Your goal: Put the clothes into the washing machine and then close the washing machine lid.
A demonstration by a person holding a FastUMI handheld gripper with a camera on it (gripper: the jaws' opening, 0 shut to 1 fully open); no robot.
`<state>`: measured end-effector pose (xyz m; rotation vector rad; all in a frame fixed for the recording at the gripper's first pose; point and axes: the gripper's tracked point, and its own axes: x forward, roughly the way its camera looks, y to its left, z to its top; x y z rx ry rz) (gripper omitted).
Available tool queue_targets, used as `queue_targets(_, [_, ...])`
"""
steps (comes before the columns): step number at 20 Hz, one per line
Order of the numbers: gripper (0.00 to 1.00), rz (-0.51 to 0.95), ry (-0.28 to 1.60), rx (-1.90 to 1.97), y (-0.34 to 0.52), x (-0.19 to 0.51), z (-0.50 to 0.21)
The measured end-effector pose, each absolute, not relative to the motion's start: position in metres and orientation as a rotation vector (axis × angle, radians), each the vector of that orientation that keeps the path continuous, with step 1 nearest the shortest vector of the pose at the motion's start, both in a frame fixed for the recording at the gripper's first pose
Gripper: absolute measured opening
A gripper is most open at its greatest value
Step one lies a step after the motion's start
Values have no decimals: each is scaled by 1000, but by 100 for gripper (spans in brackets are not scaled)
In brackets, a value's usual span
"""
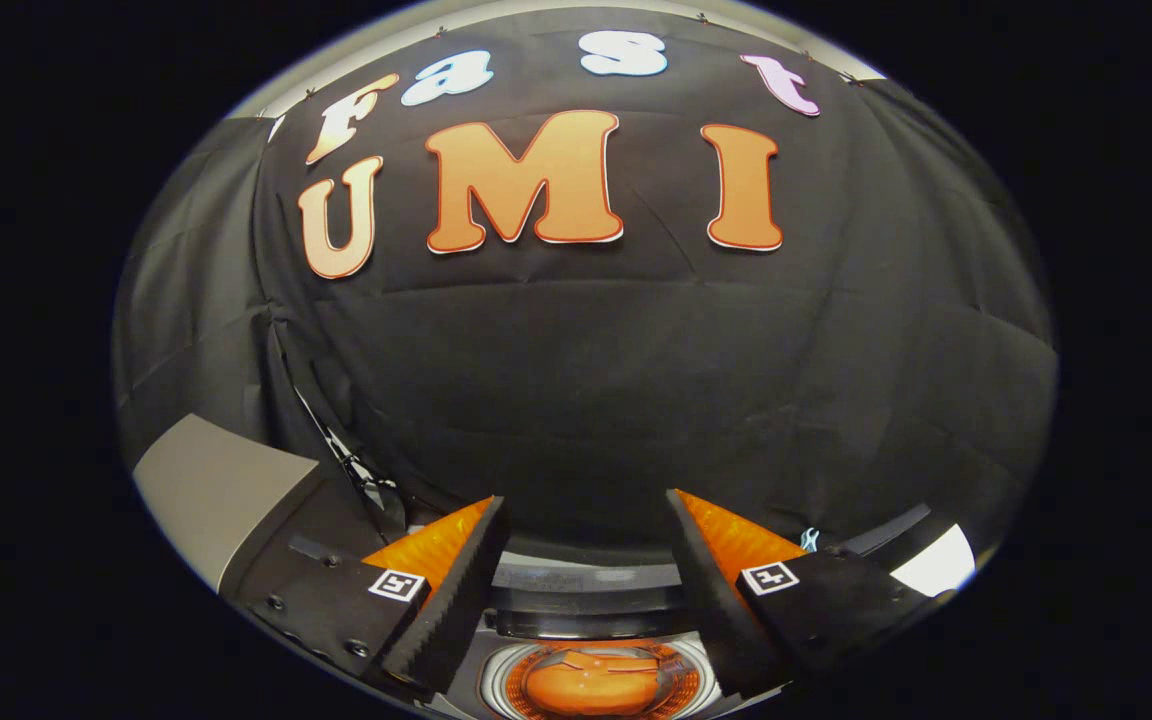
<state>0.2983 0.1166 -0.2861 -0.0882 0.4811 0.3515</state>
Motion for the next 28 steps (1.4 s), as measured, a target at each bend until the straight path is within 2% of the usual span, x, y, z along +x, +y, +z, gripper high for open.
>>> queue_targets(18, [100, 326, 585, -63, 83, 179, -328])
queue_targets(28, [100, 332, 552, -61, 101, 174, -310])
